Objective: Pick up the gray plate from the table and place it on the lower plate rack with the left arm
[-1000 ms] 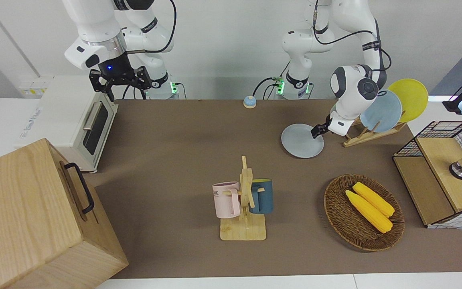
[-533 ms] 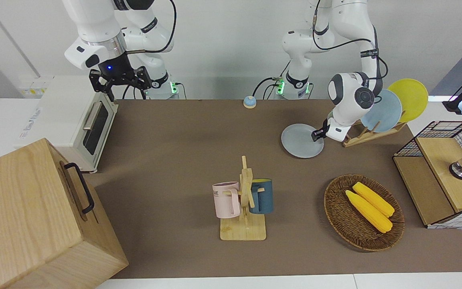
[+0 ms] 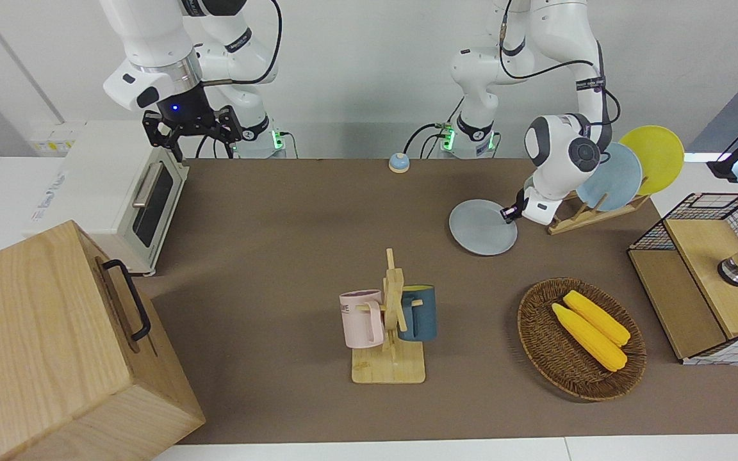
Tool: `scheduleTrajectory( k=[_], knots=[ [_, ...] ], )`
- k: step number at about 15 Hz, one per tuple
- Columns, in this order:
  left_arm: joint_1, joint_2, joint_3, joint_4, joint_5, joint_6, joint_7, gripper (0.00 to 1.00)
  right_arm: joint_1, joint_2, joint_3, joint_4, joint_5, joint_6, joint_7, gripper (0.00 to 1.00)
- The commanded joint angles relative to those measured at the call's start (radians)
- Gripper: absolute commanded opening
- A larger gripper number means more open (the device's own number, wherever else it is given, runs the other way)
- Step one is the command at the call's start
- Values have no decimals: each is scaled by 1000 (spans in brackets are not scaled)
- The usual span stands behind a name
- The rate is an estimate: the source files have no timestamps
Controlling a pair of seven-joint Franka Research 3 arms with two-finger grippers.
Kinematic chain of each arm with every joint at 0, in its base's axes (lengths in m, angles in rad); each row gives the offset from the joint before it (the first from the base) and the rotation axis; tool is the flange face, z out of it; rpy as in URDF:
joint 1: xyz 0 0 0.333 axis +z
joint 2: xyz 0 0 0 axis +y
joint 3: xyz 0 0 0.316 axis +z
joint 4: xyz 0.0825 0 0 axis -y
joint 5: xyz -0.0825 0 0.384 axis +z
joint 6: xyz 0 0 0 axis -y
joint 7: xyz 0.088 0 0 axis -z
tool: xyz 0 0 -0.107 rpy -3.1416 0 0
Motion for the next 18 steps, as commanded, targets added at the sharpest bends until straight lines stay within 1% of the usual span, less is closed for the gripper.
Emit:
scheduleTrajectory(
  k=[1,3,5,6,7,9,10,11,12,13,14,16,17,18],
  knots=[
    [-2,7,5,1,-8,16,-15,0,-19,-1,17,9,-1,-14,12,983],
    [-8,-3,10,13,4,5,-24,0,-19,-1,17,9,-1,-14,12,983],
    [-8,-11,18,51,12,-13,-41,0,-19,-3,17,9,-1,-14,12,983],
    [-5,-13,19,73,14,-52,-42,0,-19,-1,17,9,-1,-14,12,983],
    [2,-14,22,102,38,-97,-39,0,-19,-3,17,9,-1,-13,12,983],
    [1,-17,50,168,107,-188,-24,0,-19,-3,17,9,-1,-13,12,983],
    [-4,-17,51,192,116,-226,-29,0,-19,-3,17,9,-1,-14,12,983],
    [-11,-19,50,206,144,-245,-38,0,-19,-3,17,9,-1,-14,12,983],
    [-13,-20,47,226,212,-262,-44,0,-19,-3,17,9,-1,-14,12,983],
    [-13,-22,41,258,251,-314,-53,0,-19,-3,17,9,-1,-14,12,983],
    [-13,-22,38,298,273,-367,-58,0,-19,-1,17,9,-1,-14,12,983],
    [-13,-22,38,353,291,-438,-56,0,-19,-3,17,9,-1,-14,12,983],
    [-15,-22,32,372,347,-483,-58,0,-19,-3,17,9,-1,-14,12,983],
    [-24,-23,7,378,421,-532,-61,0,-19,-3,17,9,-1,-13,12,983]
  ],
)
